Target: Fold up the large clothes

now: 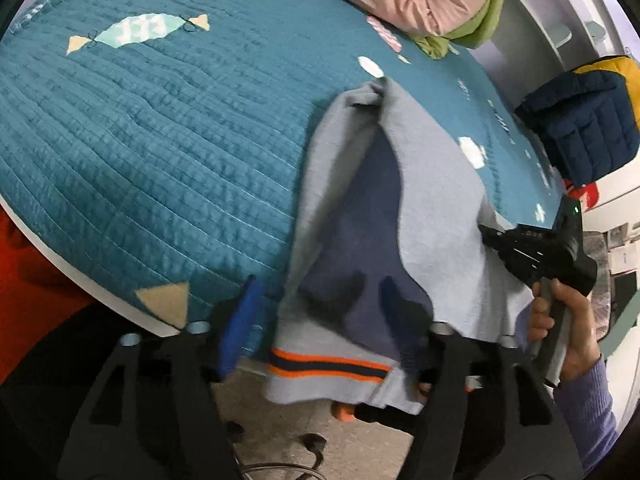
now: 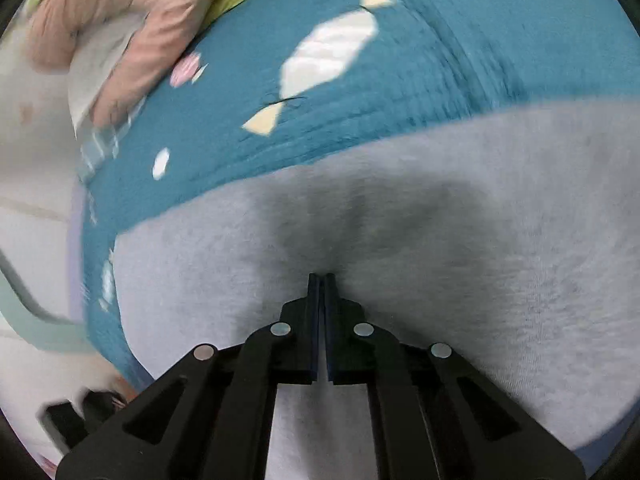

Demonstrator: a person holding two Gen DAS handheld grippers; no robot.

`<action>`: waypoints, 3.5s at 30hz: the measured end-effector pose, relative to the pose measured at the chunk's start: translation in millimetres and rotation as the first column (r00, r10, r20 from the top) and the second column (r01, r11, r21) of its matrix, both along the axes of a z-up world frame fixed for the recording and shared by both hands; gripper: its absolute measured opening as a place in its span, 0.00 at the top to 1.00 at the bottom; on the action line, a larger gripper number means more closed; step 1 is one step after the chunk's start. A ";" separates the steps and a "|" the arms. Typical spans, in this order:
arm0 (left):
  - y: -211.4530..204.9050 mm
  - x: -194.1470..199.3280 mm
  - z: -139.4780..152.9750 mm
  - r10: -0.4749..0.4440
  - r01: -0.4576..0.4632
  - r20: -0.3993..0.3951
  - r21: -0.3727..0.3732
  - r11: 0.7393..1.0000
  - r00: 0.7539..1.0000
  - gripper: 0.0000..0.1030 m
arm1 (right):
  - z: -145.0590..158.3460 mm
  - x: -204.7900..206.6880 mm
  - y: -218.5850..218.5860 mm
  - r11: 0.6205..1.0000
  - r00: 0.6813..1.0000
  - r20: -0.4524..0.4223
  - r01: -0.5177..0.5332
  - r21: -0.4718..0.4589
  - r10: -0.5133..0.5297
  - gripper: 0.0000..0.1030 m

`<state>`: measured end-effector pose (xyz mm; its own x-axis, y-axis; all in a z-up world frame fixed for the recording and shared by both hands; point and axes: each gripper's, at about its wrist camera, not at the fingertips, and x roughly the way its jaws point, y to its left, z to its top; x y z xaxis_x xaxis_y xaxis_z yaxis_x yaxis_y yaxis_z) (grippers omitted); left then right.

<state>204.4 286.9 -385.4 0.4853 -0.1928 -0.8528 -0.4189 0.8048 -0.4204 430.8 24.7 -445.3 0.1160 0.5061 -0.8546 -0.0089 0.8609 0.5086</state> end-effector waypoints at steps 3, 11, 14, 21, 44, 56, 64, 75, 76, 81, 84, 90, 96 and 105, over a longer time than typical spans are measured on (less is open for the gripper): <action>4.7 5.2 -11.2 0.009 -0.009 -0.032 -0.026 1.000 0.999 0.22 | 9.8 -4.9 -2.8 1.000 1.000 -0.009 -0.011 -0.004 0.011 1.00; -7.4 13.2 -25.0 -0.025 0.024 -0.060 -0.012 1.000 0.998 0.19 | 6.8 -87.2 -3.5 0.997 0.998 0.006 -0.062 -0.046 0.062 1.00; -10.4 13.6 -26.0 -0.037 0.036 -0.065 -0.018 0.999 0.997 0.19 | 2.7 -86.4 -9.5 1.000 1.000 -0.011 -0.011 -0.003 0.011 1.00; -14.8 5.7 -34.2 -0.018 0.013 -0.065 -0.069 0.998 0.998 0.19 | 5.7 -127.5 -23.7 0.999 0.997 -0.070 -0.015 0.039 0.017 1.00; -14.6 6.9 -13.4 -0.052 0.049 -0.068 -0.039 0.998 0.996 0.70 | 48.1 -180.5 -17.0 0.989 0.973 0.190 -0.141 0.046 0.130 0.61; -31.8 19.4 23.8 -0.151 0.153 0.026 -0.113 0.982 0.988 0.75 | 64.5 -216.0 70.9 0.922 0.871 0.348 -0.385 0.044 0.347 0.41; -25.5 26.1 16.3 -0.176 0.176 0.014 -0.167 0.970 0.984 0.75 | 56.7 -219.0 126.3 0.868 0.780 0.411 -0.493 -0.062 0.473 0.38; -12.5 31.2 11.8 -0.219 0.218 0.012 -0.179 0.959 0.976 0.77 | 34.0 -209.4 171.4 0.826 0.683 0.470 -0.508 -0.244 0.559 0.71; -9.0 30.6 11.2 -0.214 0.213 0.015 -0.193 0.958 0.977 0.77 | 32.4 -207.9 173.4 0.824 0.683 0.465 -0.506 -0.257 0.564 0.85; -4.8 27.2 31.7 -0.187 0.203 0.086 -0.236 0.950 0.979 0.30 | 38.4 -193.8 154.6 0.878 0.759 0.450 -0.451 -0.158 0.471 0.88; -8.5 21.4 61.9 -0.200 0.250 0.215 -0.239 0.938 0.956 0.21 | 58.1 -183.5 127.0 0.927 0.817 0.457 -0.372 -0.050 0.353 0.88; -33.1 20.2 98.2 -0.189 0.263 0.341 -0.186 0.947 0.921 0.14 | 96.0 -162.7 36.9 0.974 0.895 0.437 -0.167 0.153 0.085 0.88; -91.9 46.7 59.1 -0.254 0.258 0.121 -0.017 0.966 0.960 0.14 | 125.0 -172.4 -67.0 0.965 0.893 0.431 0.014 0.263 -0.130 0.88; -191.2 71.9 -0.6 -0.372 0.372 -0.015 0.027 0.928 0.928 0.14 | 51.3 -183.9 -171.0 0.941 0.914 0.227 0.312 0.133 -0.336 0.87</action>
<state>276.2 95.7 -386.0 0.3756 -0.3335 -0.8647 -0.0906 0.9153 -0.3924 246.8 -146.4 -394.0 0.4851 0.4807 -0.7305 0.1291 0.7869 0.6035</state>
